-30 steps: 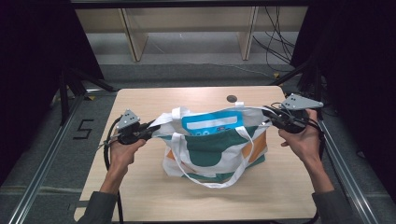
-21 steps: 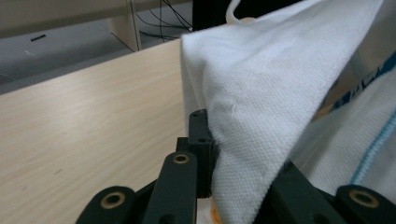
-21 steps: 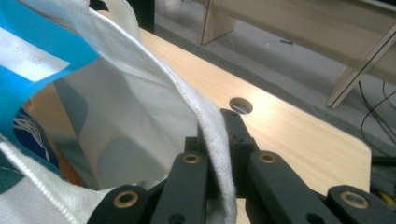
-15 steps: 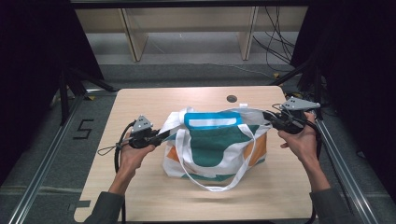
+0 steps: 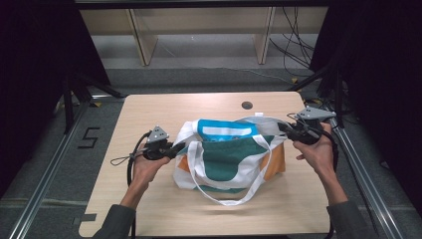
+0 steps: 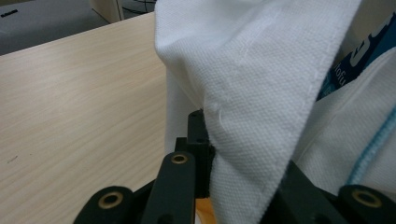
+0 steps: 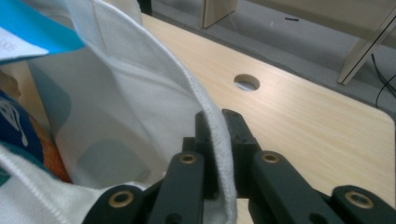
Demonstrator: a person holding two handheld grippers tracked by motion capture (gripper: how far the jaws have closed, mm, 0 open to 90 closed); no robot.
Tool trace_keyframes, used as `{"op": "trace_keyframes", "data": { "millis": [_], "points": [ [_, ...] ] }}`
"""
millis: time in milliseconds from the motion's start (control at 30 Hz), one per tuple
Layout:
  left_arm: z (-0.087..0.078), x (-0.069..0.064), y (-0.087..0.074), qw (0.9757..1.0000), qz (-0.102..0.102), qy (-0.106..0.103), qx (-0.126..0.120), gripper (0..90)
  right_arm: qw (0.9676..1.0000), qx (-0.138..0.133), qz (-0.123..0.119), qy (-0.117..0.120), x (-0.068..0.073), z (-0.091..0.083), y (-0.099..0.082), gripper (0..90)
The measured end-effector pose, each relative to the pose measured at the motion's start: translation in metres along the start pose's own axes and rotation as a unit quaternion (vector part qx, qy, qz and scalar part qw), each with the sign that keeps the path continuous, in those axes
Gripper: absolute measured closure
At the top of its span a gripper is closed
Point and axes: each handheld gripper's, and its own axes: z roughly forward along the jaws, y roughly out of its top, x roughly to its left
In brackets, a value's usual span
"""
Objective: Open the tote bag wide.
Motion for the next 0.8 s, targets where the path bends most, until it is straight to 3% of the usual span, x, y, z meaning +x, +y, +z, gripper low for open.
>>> {"op": "trace_keyframes", "data": {
  "millis": [133,167,200,233,400,467,667,733,767,800],
  "points": [
    [0.001,0.002,0.001,0.9997,-0.02,-0.006,-0.013,81.5,0.9998,-0.016,-0.006,-0.006,-0.004,0.003,0.01,77.0],
    [0.0,0.001,0.002,0.9995,-0.025,-0.005,-0.016,81.5,0.9999,-0.006,-0.014,-0.009,-0.005,0.004,0.012,78.7],
    [-0.001,0.001,0.003,0.9995,-0.025,-0.002,-0.019,81.6,0.9998,0.001,-0.016,-0.01,-0.005,0.005,0.014,83.4],
    [-0.002,0.002,0.005,0.9997,-0.011,-0.002,-0.02,81.6,0.9997,-0.008,-0.017,-0.013,-0.004,0.008,0.013,84.5],
    [0.004,0.001,-0.002,0.9999,0.0,-0.005,-0.01,82.0,0.9995,0.016,-0.022,-0.015,-0.004,0.012,0.0,85.7],
    [0.008,-0.001,-0.008,0.9999,0.001,-0.012,0.001,82.0,0.9997,0.012,-0.019,-0.012,-0.003,0.012,-0.01,86.0],
    [0.017,-0.002,-0.021,0.9984,0.038,-0.004,0.042,82.3,0.9981,0.055,-0.029,-0.004,0.003,0.023,-0.04,86.8],
    [0.022,-0.004,-0.028,0.9979,0.031,-0.003,0.057,82.3,0.9973,0.069,-0.027,0.0,0.004,0.031,-0.051,86.9],
    [0.025,-0.002,-0.031,0.9969,0.047,-0.003,0.064,82.3,0.9969,0.073,-0.027,0.004,0.004,0.035,-0.057,87.0],
    [0.029,-0.002,-0.036,0.9962,0.039,0.001,0.078,82.3,0.9966,0.08,-0.02,0.007,0.005,0.039,-0.063,87.2]
  ]
}}
